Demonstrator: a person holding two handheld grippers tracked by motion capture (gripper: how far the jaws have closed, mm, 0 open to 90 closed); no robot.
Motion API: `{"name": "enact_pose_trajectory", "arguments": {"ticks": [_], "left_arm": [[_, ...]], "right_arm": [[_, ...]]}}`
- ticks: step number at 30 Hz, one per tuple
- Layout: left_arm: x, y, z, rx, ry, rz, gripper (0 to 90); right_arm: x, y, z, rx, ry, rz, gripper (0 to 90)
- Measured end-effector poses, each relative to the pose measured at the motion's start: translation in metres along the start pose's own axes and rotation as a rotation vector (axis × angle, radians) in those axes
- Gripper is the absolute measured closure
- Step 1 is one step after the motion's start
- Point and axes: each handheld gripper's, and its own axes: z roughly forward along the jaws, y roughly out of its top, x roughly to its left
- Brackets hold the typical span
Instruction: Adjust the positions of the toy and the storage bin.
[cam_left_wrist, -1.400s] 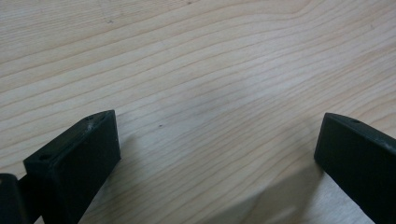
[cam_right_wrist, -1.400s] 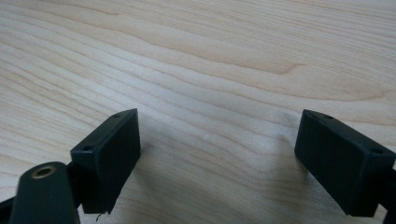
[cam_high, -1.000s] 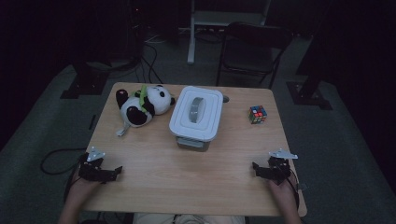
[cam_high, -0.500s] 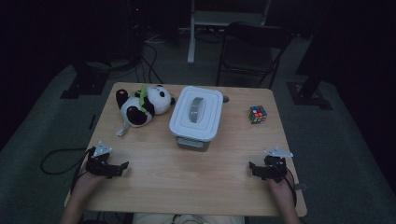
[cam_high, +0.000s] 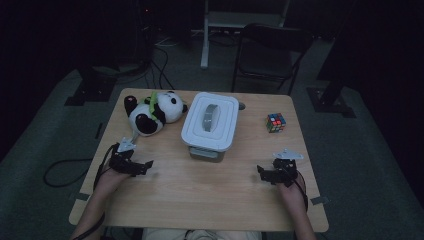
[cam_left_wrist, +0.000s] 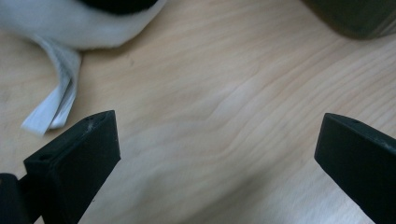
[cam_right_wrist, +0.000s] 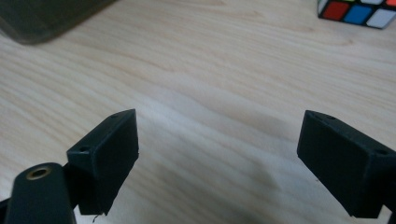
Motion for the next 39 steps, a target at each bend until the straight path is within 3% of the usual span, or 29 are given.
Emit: {"name": "enact_pose_trajectory", "arguments": {"ticks": [6, 17, 33, 39], "left_arm": [[-0.008, 0.015, 0.011, -0.022, -0.019, -0.003, 0.8], [-0.021, 0.042, 0.035, -0.039, -0.036, 0.032, 0.8], [-0.034, 0.07, 0.066, -0.052, 0.004, 0.075, 0.9], [-0.037, 0.077, 0.076, -0.059, 0.003, 0.064, 0.8]], "right_arm": [[0.003, 0.009, 0.011, -0.009, 0.018, -0.001, 12.6], [0.009, 0.022, 0.029, -0.023, 0.04, -0.009, 12.6], [0.015, 0.048, 0.052, -0.042, 0.058, -0.017, 12.6], [0.016, 0.057, 0.061, -0.045, 0.075, -0.009, 12.7]]}}
